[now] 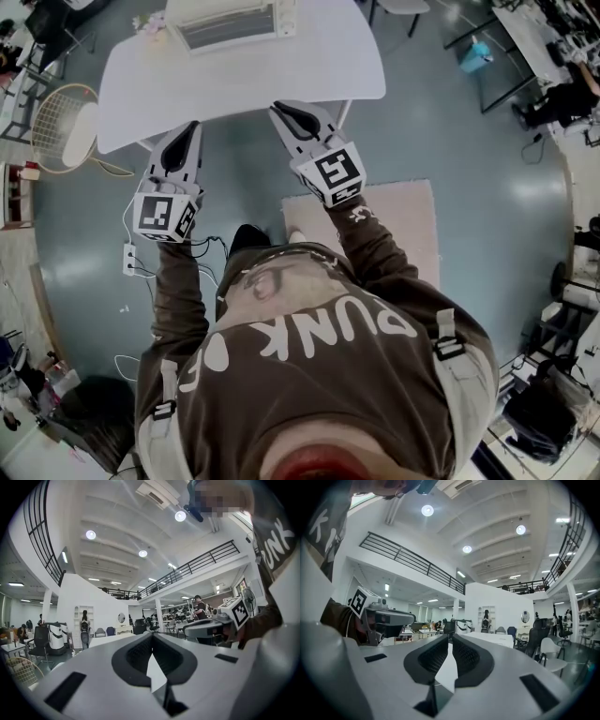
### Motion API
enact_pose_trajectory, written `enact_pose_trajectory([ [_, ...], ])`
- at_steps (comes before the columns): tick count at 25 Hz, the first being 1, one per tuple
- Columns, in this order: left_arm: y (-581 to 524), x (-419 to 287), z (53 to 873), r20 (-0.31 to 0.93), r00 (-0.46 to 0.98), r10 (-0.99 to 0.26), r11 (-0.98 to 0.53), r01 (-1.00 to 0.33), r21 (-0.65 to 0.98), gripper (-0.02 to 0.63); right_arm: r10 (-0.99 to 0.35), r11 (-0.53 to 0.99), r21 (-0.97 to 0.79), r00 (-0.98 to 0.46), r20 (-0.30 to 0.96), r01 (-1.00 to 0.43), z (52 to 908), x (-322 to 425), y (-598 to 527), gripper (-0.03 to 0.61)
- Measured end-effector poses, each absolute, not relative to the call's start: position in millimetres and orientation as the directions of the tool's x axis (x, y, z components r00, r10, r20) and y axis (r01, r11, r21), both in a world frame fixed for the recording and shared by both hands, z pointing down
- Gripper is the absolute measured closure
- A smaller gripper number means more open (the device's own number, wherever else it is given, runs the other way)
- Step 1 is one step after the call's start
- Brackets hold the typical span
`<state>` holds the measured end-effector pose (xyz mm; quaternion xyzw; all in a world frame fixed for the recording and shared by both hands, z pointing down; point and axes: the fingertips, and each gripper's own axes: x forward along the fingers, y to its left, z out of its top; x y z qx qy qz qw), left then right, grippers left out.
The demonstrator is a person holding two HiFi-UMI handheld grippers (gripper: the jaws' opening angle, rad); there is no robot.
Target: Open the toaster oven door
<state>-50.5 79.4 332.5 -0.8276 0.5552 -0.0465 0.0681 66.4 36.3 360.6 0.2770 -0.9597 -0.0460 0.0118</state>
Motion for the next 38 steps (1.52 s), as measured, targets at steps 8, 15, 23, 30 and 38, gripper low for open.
enact_pose_trajectory([
  [8, 30, -65, 353, 0.018, 0.392, -0.920, -0.391, -0.911, -0.134, 0.611, -0.558, 0.829, 0.064, -0.829, 0.044, -0.555, 387, 57, -12, 0.525],
  [15, -62, -117, 370, 0.018, 0.432, -0.902, -0.431, -0.896, -0.111, 0.611, -0.629, 0.777, 0.051, -0.769, 0.115, -0.628, 406, 16, -106, 0.514],
  [23, -162, -178, 374, 0.032, 0.491, -0.870, -0.492, -0.868, -0.063, 0.611, -0.750, 0.646, 0.067, -0.616, 0.242, -0.760, 422, -19, -255, 0.499],
  [30, -212, -199, 381, 0.047, 0.523, -0.851, -0.525, -0.849, -0.055, 0.611, -0.784, 0.538, 0.038, -0.483, 0.389, -0.842, 454, -27, -369, 0.483],
  [38, -239, -204, 384, 0.061, 0.492, -0.868, -0.495, -0.867, -0.052, 0.611, -0.741, 0.522, -0.041, -0.477, 0.473, -0.852, 483, -33, -419, 0.469],
])
